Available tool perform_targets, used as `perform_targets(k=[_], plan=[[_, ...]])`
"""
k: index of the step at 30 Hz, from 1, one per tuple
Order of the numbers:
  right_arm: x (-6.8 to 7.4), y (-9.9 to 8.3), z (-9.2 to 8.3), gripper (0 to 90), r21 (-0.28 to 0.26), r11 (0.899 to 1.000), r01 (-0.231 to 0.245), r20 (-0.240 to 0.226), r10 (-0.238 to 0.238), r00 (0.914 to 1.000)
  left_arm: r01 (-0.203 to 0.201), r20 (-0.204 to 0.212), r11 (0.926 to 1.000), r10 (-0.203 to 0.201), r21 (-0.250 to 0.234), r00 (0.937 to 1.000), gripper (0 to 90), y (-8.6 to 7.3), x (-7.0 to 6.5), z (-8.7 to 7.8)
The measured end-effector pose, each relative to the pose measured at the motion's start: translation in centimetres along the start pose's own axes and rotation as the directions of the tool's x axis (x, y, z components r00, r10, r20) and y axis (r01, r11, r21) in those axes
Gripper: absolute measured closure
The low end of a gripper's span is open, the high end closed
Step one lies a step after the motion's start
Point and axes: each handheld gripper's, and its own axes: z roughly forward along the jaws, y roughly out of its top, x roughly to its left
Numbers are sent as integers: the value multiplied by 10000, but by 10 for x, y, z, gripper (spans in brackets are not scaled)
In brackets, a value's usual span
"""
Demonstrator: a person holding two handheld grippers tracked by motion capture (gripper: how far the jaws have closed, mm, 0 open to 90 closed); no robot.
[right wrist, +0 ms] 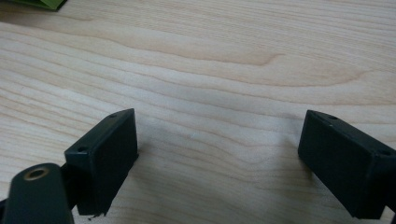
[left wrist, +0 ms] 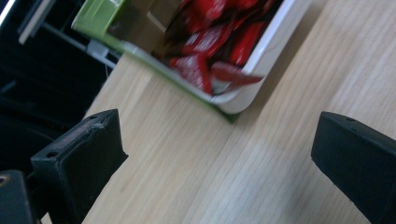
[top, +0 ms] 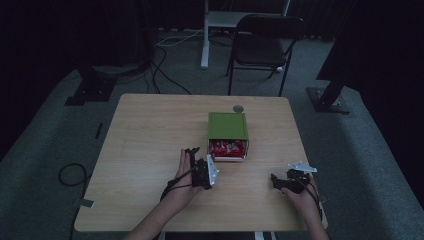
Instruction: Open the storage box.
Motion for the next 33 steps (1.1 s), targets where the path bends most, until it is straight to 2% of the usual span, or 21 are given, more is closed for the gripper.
perform_targets(k=[2, 4, 7, 8, 10, 12, 14, 19, 20, 22, 23, 25, 27, 29, 30, 32, 33], plan=[[0, 0, 0, 114, -1, 10000, 2, 0, -2, 10000, -162, -33, 9998, 161, -119, 9999, 32, 4, -4, 0], [0, 0, 0, 114, -2, 10000, 5, 1, -5, 10000, -491, -126, 9986, 489, -196, 9987, 32, 7, -7, 0], [0, 0, 0, 114, -2, 10000, 2, 1, -2, 10000, -679, -145, 9973, 676, -261, 9976, 32, 9, -11, 0], [0, 0, 0, 114, -2, 10000, 2, 1, -2, 10000, -848, -93, 9961, 846, -238, 9964, 32, 12, -14, 1], [0, 0, 0, 114, -2, 10000, 2, 0, -2, 10000, -847, 81, 9959, 851, -322, 9963, 32, 14, -17, 2], [0, 0, 0, 114, -1, 10000, -1, -1, 1, 10000, -1275, -5, 9914, 1275, -302, 9918, 32, 16, -21, 4], [0, 0, 0, 114, -2, 10000, -1, 0, 1, 10000, -1348, 3, 9902, 1349, -368, 9909, 36, 18, -23, 6], [0, 0, 0, 114, -4, 10000, 1, 0, -1, 10000, -1913, 101, 9807, 1918, -406, 9814, 59, 24, -29, 9], [0, 0, 0, 114, -3, 10000, 1, -1, -1, 10000, -2123, 98, 9758, 2131, -524, 9770, 83, 25, -30, 10], [0, 0, 0, 114, -2, 10000, 0, -1, 0, 10000, -2237, -15, 9728, 2240, -609, 9746, 163, 27, -32, 11], [0, 0, 0, 114, -3, 10000, 1, -1, -1, 10000, -2551, 59, 9651, 2559, -592, 9667, 168, 27, -33, 12], [0, 0, 0, 114, -4, 10000, 1, -1, -1, 10000, -2685, 133, 9610, 2699, -655, 9628, 226, 28, -35, 15], [0, 0, 0, 114, -4, 10000, 0, -1, 0, 10000, -2889, 256, 9548, 2912, -697, 9563, 268, 29, -38, 17], [0, 0, 0, 114, -3, 10000, -2, -2, 2, 10000, -2760, 191, 9585, 2779, -714, 9604, 312, 30, -39, 19], [0, 0, 0, 114, -3, 10000, 0, -2, 0, 10000, -2786, 261, 9577, 2811, -723, 9593, 342, 30, -39, 20], [0, 0, 0, 114, -3, 10000, -5, -2, 5, 10000, -2978, -38, 9521, 2983, -698, 9545, 345, 29, -39, 23], [0, 0, 0, 114, -3, 10000, -3, -2, 3, 10000, -3021, -55, 9507, 3025, -693, 9531, 355, 29, -38, 24]])
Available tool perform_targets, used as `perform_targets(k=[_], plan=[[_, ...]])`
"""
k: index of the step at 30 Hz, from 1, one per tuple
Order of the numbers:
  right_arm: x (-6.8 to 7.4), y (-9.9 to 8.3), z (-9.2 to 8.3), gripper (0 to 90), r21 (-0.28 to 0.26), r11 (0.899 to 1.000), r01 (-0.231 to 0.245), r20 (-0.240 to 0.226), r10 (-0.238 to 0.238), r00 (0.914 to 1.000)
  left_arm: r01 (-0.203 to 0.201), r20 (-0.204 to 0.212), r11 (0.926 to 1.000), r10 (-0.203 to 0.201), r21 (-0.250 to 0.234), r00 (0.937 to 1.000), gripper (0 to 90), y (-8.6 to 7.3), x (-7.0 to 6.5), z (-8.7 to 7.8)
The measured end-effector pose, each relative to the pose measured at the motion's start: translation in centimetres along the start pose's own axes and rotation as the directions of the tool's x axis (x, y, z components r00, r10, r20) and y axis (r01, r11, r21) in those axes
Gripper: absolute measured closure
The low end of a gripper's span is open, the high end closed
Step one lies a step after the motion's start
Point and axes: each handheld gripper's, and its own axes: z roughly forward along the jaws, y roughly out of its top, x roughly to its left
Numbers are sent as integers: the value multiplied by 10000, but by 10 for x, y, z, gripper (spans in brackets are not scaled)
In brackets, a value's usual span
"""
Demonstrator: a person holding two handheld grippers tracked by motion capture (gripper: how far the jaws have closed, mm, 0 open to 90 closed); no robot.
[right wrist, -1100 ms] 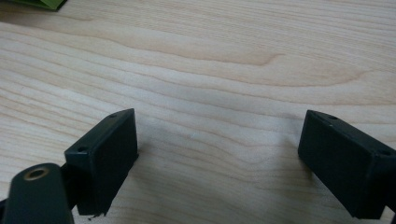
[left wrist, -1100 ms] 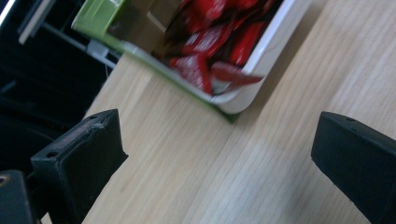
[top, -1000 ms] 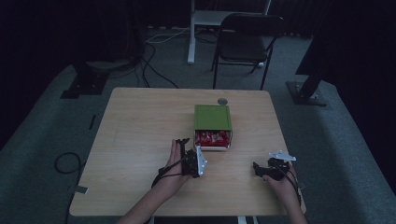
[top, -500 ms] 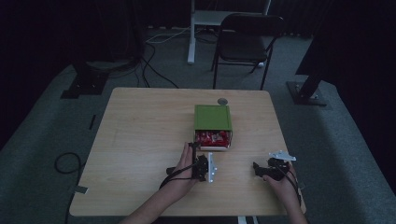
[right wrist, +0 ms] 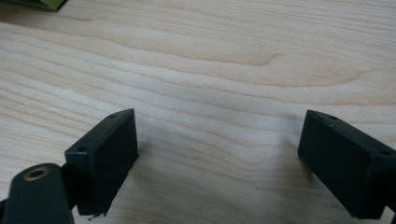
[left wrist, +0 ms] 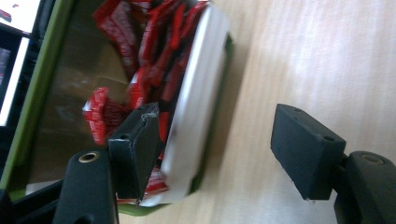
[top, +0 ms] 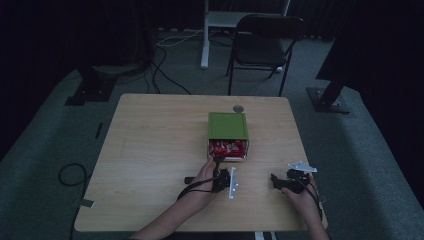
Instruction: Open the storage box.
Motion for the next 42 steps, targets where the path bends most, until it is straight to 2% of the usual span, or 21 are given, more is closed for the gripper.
perform_targets(k=[1, 2, 3, 5, 7, 8, 9, 11, 14, 18, 23, 26, 28, 29, 33, 36, 38, 42], plan=[[0, 0, 0, 114, 0, 10000, 2, 0, -2, 10000, 34, -2, 10000, -34, 24, 10000, 356, -1, 0, 1], [0, 0, 0, 114, -1, 10000, 0, 0, 0, 10000, -197, -101, 9997, 198, 121, 9998, 361, -1, 1, 2], [0, 0, 0, 114, 0, 10000, -2, 0, 2, 10000, -246, -47, 9996, 247, 143, 9997, 381, -1, 1, 3], [0, 0, 0, 114, 1, 10000, -1, 0, 1, 10000, -155, 78, 9997, 154, 196, 9999, 387, -1, 0, 5], [0, 0, 0, 114, -1, 10000, -6, 0, 6, 10000, -304, 41, 9990, 303, 325, 9995, 408, -2, 0, 6], [0, 0, 0, 114, 1, 10000, -4, 1, 4, 10000, -123, 66, 9993, 120, 345, 9999, 410, -2, -1, 8], [0, 0, 0, 114, -4, 10000, 45, 7, -45, 10000, -266, -45, 9989, 268, 399, 9996, 413, -3, -2, 9], [0, 0, 0, 114, -4, 10000, 41, 6, -41, 10000, -189, -34, 9990, 190, 410, 9998, 428, -4, -1, 11], [0, 0, 0, 114, -4, 10000, 37, 8, -37, 10000, -369, -144, 9979, 377, 540, 9992, 435, -4, -1, 13], [0, 0, 0, 114, -2, 10000, 41, 10, -41, 10000, -842, -436, 9939, 874, 715, 9952, 434, -3, -4, 17], [0, 0, 0, 114, -1, 10000, 42, 11, -42, 10000, -1035, -693, 9915, 1090, 787, 9916, 495, -2, -5, 20], [0, 0, 0, 114, -4, 10000, 45, 10, -45, 10000, -1464, -890, 9855, 1539, 855, 9841, 533, -3, -5, 23], [0, 0, 0, 115, -2, 10000, 40, 10, -40, 10000, -1581, -995, 9835, 1666, 881, 9810, 551, -4, -6, 25], [0, 0, 0, 115, -2, 10000, 42, 11, -42, 10000, -1560, -1047, 9838, 1649, 883, 9807, 552, -4, -6, 26], [0, 0, 0, 114, -1, 10000, 40, 12, -40, 10000, -1544, -1252, 9838, 1650, 907, 9783, 668, -5, -3, 28], [0, 0, 0, 115, -1, 10000, 41, 12, -41, 10000, -1616, -1189, 9825, 1721, 928, 9779, 709, -5, -4, 28], [0, 0, 0, 115, -1, 10000, 40, 12, -40, 10000, -1698, -1147, 9804, 1808, 995, 9768, 718, -5, -3, 28], [0, 0, 0, 114, 0, 10000, 43, 12, -43, 10000, -1602, -1062, 9825, 1701, 955, 9797, 719, -4, -2, 28]])
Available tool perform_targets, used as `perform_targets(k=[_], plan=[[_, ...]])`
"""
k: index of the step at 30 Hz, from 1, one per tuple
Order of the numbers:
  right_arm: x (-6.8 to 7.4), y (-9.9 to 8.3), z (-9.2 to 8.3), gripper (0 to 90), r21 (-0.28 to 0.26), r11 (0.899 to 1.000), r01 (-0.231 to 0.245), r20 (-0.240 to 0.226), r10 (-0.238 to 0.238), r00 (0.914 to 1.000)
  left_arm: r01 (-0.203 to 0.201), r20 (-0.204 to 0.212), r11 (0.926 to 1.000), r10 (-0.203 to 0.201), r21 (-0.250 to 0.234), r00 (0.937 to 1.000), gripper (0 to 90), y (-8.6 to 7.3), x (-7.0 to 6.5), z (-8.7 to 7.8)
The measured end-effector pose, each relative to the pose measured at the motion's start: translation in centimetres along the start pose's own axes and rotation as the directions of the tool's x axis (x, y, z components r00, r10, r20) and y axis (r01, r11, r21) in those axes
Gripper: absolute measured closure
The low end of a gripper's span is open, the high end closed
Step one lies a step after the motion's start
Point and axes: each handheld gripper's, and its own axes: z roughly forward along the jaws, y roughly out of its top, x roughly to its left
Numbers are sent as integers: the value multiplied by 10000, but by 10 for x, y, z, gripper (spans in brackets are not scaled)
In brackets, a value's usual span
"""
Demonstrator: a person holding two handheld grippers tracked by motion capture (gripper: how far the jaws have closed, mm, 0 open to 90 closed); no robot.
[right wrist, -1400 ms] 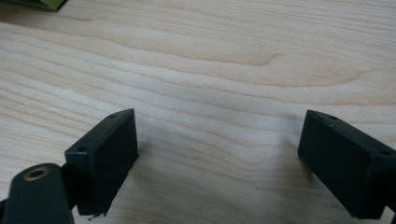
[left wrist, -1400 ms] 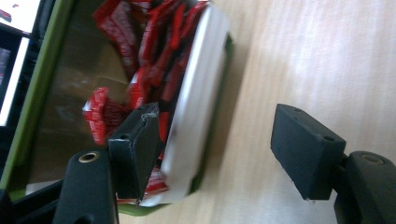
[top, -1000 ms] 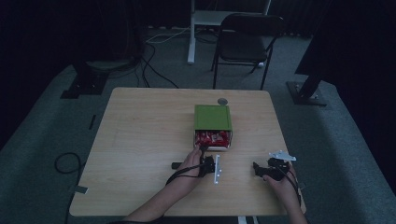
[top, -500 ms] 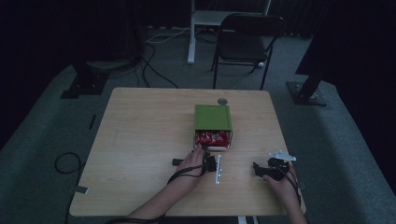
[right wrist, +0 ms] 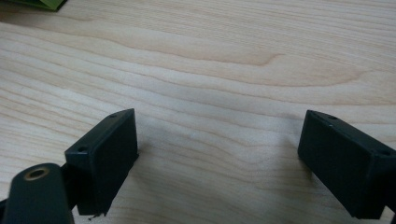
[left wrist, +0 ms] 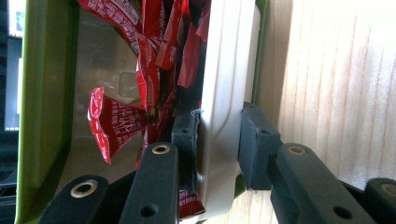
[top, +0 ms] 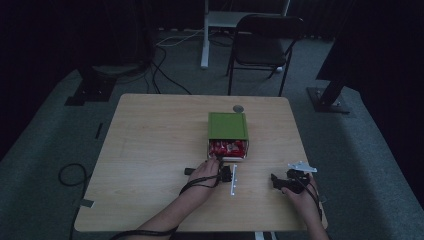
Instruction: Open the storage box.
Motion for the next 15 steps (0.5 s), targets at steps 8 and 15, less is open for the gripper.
perform_targets(k=[8, 15], plan=[[0, 0, 0, 115, -3, 10000, -5, -2, 5, 10000, -50, 221, 10000, 52, -50, 9997, 723, 1, 2, -2], [0, 0, 0, 115, -1, 10000, -3, 0, 3, 10000, -107, 250, 9999, 107, 17, 9996, 726, 2, 1, -6]])
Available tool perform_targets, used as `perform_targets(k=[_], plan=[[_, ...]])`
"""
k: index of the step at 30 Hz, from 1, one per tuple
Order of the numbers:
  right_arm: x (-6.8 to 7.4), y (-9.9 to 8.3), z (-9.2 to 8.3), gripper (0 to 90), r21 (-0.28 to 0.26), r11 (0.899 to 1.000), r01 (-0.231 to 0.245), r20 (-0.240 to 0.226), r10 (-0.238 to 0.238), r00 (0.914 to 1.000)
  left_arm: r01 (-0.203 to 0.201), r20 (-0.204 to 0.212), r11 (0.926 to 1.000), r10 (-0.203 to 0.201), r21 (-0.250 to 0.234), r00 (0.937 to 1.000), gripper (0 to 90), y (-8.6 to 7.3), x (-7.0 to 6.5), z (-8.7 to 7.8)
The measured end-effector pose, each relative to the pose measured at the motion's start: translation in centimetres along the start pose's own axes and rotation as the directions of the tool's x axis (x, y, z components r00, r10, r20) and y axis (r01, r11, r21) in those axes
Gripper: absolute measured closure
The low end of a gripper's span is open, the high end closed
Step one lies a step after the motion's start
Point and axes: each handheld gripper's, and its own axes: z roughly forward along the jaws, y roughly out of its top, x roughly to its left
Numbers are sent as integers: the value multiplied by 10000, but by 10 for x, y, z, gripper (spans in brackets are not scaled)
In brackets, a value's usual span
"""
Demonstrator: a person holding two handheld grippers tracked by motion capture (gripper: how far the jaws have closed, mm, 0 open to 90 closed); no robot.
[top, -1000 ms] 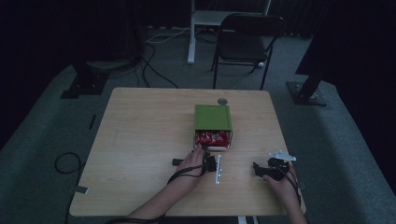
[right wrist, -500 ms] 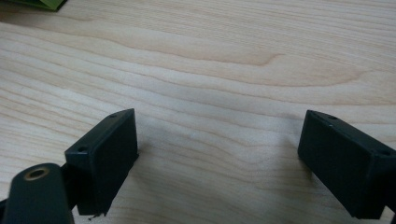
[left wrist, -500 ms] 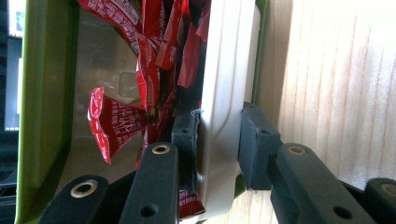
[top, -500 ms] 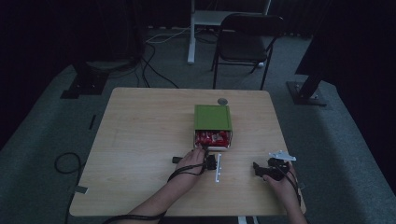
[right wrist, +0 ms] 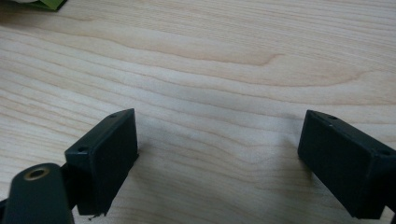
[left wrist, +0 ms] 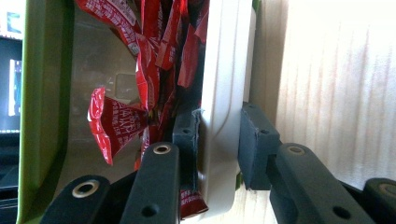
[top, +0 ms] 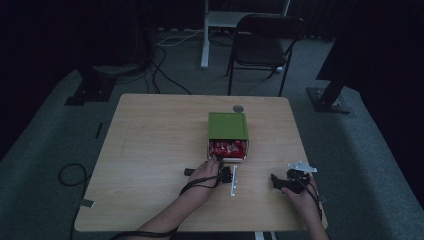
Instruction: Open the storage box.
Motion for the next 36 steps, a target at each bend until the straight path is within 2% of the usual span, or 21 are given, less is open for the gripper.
perform_targets(k=[11, 15, 19, 28, 36], plan=[[0, 0, 0, 115, -3, 10000, 8, 1, -8, 10000, 6, 66, 10000, -6, -71, 10000, 726, 1, -4, -8], [0, 0, 0, 115, -4, 10000, 4, 1, -4, 10000, -161, 36, 9999, 161, -34, 9999, 727, 3, -7, -13], [0, 0, 0, 115, -3, 10000, 8, 1, -8, 10000, 0, 129, 9999, 1, -101, 9999, 726, 3, -9, -17], [0, 0, 0, 115, -3, 10000, 7, 4, -7, 10000, 55, 348, 9998, -47, -204, 9994, 726, 5, -13, -28], [0, 0, 0, 115, 1, 10000, 2, 3, -2, 10000, -104, 404, 9996, 115, -274, 9991, 726, 6, -18, -36]])
